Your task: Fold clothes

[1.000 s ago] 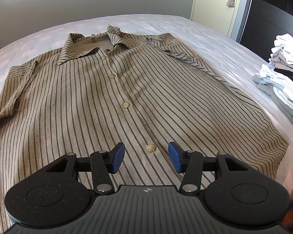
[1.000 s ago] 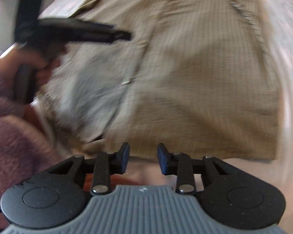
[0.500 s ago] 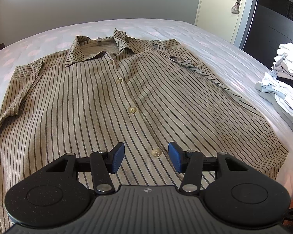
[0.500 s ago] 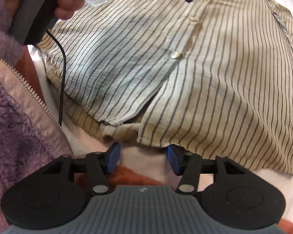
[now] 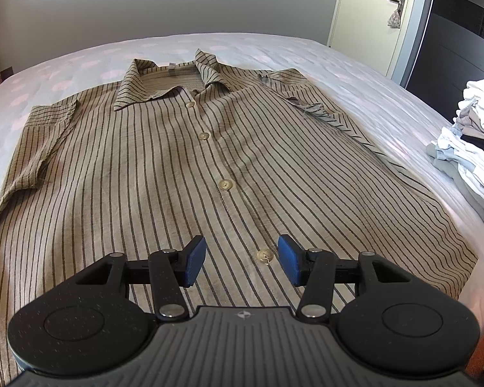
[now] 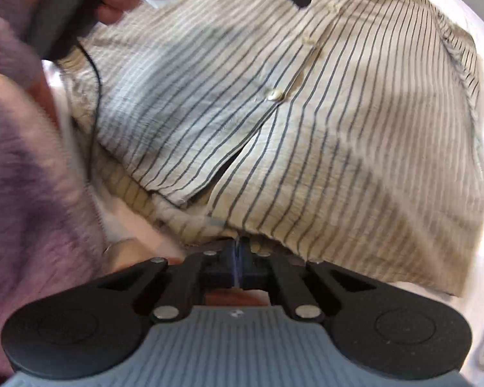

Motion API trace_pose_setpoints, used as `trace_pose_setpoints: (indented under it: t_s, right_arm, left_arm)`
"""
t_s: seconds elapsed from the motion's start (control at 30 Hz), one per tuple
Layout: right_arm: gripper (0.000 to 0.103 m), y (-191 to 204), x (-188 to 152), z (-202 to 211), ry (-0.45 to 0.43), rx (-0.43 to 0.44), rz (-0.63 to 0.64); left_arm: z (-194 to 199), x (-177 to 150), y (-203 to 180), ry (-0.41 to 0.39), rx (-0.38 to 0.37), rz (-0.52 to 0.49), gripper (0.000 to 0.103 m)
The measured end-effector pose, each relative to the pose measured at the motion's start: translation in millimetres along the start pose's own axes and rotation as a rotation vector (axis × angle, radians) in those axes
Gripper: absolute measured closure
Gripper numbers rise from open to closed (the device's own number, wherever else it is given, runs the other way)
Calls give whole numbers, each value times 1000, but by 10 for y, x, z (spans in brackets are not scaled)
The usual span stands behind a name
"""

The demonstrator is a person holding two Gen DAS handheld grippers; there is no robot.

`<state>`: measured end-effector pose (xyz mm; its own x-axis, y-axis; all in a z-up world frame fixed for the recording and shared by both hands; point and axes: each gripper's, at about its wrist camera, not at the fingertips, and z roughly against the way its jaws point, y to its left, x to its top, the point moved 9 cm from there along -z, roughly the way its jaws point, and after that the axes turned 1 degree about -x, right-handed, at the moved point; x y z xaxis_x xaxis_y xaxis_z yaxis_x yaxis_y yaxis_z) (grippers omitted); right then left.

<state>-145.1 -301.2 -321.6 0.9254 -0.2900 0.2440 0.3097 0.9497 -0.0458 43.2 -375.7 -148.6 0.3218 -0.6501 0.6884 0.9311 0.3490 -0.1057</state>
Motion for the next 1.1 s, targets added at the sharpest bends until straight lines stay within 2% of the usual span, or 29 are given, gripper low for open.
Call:
trace_pose_setpoints:
  t_s: [0.17, 0.27, 0.33, 0.4, 0.43, 0.47, 0.6, 0.7, 0.73, 0.8, 0.83, 0.93, 1.1]
  right_arm:
    - [103, 85, -23, 91, 81, 39, 54]
    - [102, 46, -22, 194, 72, 52, 35]
    - [96, 66, 8, 187, 53, 55, 31]
    - [82, 92, 41, 172, 33, 57, 29]
    - [55, 105, 57, 165, 23, 58, 28]
    - [43, 151, 67, 147, 16, 56, 41]
    - [43, 386, 121, -15, -1, 37, 125]
    - [44, 477, 126, -193, 0, -98, 265]
    - [49, 494, 123, -235, 1, -107, 285]
    - [76, 514, 117, -271, -1, -96, 295]
    - [96, 518, 114, -262, -5, -80, 286]
    - [98, 533, 45, -227, 31, -54, 322]
    - [98, 390, 32, -171, 56, 39, 210]
  left_arm:
    - [6, -8, -11, 2, -4, -6, 55]
    - [1, -17, 11, 5, 1, 1, 55]
    - [-2, -18, 12, 6, 0, 3, 55]
    - [-2, -21, -3, 7, -4, -5, 55]
    - [-2, -23, -13, 7, -6, -9, 55]
    - [-2, -25, -22, 7, -8, -14, 55]
    - [-6, -36, -10, 11, -2, -12, 55]
    - [-1, -32, -2, 9, 1, -8, 55]
    - [-1, -33, -4, 8, 1, -9, 55]
    - [-1, -35, -8, 9, 1, -12, 55]
    - [-1, -36, -10, 9, 1, -13, 55]
    - [-7, -34, -3, 10, 4, -11, 55]
    - [-24, -51, 6, 18, 1, -6, 55]
